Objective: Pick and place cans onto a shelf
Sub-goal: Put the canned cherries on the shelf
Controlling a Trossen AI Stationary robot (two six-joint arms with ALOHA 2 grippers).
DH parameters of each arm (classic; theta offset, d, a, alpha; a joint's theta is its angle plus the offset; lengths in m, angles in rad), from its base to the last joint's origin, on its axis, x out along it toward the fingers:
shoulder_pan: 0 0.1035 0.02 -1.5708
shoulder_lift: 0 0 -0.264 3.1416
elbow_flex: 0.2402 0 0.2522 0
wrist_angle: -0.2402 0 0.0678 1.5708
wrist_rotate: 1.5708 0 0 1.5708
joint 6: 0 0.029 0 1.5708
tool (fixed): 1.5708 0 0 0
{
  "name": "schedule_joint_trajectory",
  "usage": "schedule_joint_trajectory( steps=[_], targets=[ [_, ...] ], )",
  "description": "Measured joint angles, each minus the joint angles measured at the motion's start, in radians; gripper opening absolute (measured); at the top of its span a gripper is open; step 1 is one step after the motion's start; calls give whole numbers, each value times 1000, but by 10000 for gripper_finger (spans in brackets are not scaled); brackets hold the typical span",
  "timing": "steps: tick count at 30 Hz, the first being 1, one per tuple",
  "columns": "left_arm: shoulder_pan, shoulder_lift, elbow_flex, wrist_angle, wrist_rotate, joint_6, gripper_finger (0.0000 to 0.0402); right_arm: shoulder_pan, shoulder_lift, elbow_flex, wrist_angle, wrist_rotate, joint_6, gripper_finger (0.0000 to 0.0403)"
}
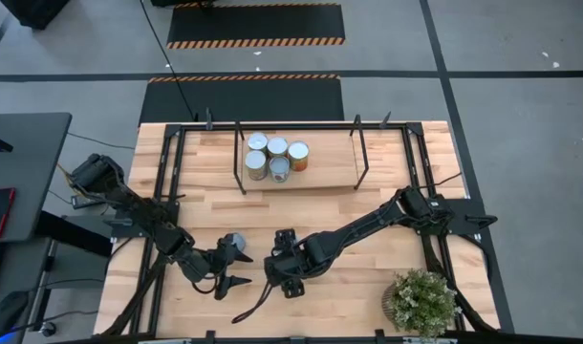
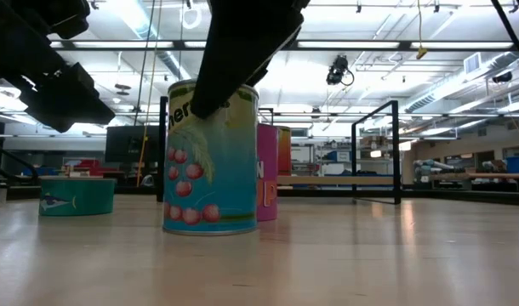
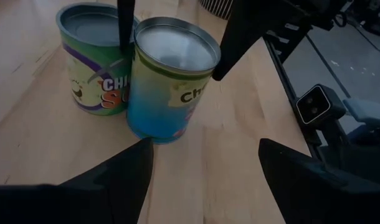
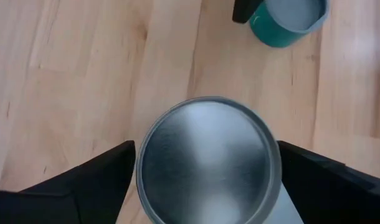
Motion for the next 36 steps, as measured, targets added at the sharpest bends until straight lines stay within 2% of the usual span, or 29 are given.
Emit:
schedule_joint_trajectory(
  steps=[10, 14, 18, 22, 31, 36],
  targets=[
    [0, 0, 0, -2, -2, 1, 295, -3, -1, 0, -1, -62, -12, 330],
    [0, 0, 0, -2, -2, 2, 295, -3, -7, 0, -5, -78, -17, 331],
    [0, 0, 0, -2, -2, 2, 295, 0, -30, 0, -13, -156, -36, 335],
    [0, 0, 0, -9, -2, 2, 295, 2, -60, 0, -43, -183, -43, 332],
    [0, 0, 0, -30, -2, 2, 295, 7, -133, 0, -262, -180, -26, 335],
    [3, 0, 0, -29, -2, 15, 295, -4, -147, 0, -386, -37, -35, 333]
  ],
)
